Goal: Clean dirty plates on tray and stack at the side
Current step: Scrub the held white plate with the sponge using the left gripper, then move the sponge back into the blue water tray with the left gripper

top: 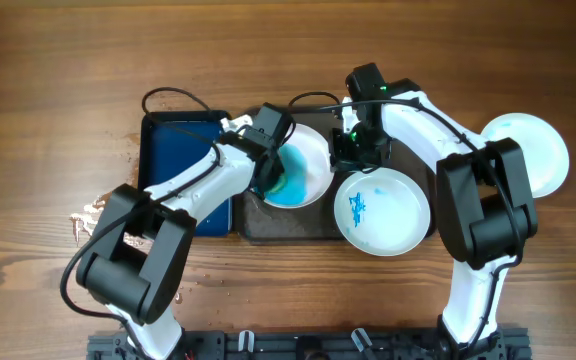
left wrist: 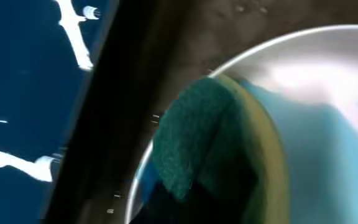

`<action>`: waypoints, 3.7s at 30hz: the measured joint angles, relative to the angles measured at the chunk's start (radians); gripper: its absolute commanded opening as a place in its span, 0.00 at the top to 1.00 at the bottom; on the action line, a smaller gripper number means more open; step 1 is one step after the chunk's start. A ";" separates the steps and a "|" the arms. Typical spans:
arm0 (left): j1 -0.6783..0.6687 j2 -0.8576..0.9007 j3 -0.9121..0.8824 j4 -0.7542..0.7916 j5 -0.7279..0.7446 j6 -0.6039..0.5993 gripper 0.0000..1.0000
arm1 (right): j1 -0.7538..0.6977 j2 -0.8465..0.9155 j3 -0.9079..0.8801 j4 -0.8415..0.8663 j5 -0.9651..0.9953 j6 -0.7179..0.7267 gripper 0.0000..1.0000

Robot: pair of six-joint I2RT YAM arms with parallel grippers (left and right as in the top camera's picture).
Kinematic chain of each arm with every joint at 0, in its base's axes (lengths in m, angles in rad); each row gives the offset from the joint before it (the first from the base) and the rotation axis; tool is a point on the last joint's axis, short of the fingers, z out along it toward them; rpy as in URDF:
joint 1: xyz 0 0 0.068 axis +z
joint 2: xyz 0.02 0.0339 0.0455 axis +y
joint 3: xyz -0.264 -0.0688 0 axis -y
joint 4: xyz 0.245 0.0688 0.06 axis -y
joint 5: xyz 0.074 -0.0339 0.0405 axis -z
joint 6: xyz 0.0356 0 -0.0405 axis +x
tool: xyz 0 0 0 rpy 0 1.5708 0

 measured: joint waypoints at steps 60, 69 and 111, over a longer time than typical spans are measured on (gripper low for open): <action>-0.048 0.037 -0.008 0.217 0.552 0.309 0.96 | -0.008 0.000 0.000 -0.050 0.047 -0.019 0.95; 0.153 0.031 0.016 0.067 0.430 0.247 0.96 | -0.006 0.000 0.000 -0.052 0.042 -0.019 0.95; 0.401 -0.309 -0.003 -0.301 0.162 0.308 0.09 | -0.004 0.000 0.000 -0.039 0.046 -0.027 0.95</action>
